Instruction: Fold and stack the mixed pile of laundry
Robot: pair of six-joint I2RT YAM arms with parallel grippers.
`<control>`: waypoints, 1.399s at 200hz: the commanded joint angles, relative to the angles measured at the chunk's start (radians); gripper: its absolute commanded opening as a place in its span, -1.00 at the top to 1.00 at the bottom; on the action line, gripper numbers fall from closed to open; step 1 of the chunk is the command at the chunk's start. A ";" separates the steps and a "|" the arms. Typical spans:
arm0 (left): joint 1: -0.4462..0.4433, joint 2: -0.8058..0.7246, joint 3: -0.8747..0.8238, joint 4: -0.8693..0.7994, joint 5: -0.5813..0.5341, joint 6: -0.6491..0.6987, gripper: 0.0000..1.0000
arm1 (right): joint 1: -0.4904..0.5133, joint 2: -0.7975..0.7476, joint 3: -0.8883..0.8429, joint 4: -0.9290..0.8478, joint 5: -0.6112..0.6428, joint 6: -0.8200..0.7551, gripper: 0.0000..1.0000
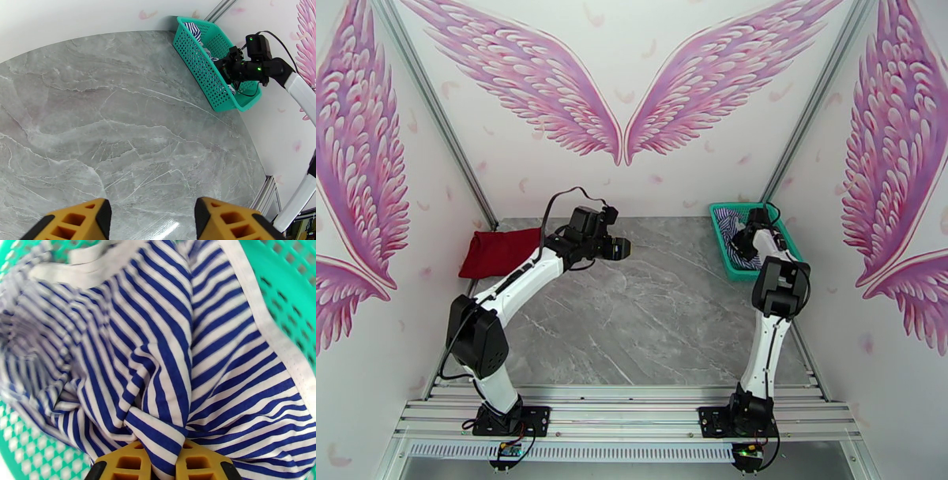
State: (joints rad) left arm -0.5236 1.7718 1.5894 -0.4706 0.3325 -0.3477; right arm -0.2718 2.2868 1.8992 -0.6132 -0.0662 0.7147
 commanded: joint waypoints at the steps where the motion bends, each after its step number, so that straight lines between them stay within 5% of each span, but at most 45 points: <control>1: 0.008 0.000 -0.018 0.039 0.037 0.012 -0.24 | 0.013 -0.198 -0.169 0.248 -0.068 0.069 0.92; 71: 0.060 0.017 -0.057 0.104 0.135 0.016 -0.27 | 0.027 -0.619 -0.554 0.661 -0.228 0.143 1.00; 109: 0.102 0.026 -0.041 0.121 0.215 0.025 -0.27 | 0.170 -0.820 -0.662 0.706 -0.287 0.089 1.00; 145: 0.126 0.022 -0.006 0.102 0.258 0.050 -0.27 | 0.413 -0.961 -0.655 0.568 -0.230 -0.036 1.00; 186: 0.178 -0.051 -0.097 0.087 0.241 0.078 -0.26 | 0.679 -0.899 -0.620 0.247 -0.036 -0.158 1.00; 199: 0.200 -0.088 -0.159 0.085 0.226 0.075 -0.25 | 0.721 -0.849 -0.633 0.200 0.032 -0.133 0.74; 215: 0.212 -0.133 -0.240 0.057 0.191 0.098 -0.25 | 0.732 -0.766 -0.644 0.129 0.110 -0.064 0.16; 233: 0.211 -0.185 -0.365 0.036 0.130 0.122 -0.27 | 0.719 -0.653 -0.601 0.006 0.159 -0.038 -0.12; 280: 0.158 -0.238 -0.526 0.020 0.033 0.157 -0.35 | 0.636 -0.621 -0.591 -0.118 0.104 -0.127 -0.26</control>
State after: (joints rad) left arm -0.3283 1.5658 1.0954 -0.4217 0.4301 -0.2367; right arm 0.4206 1.7252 1.2839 -0.6399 0.0288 0.6415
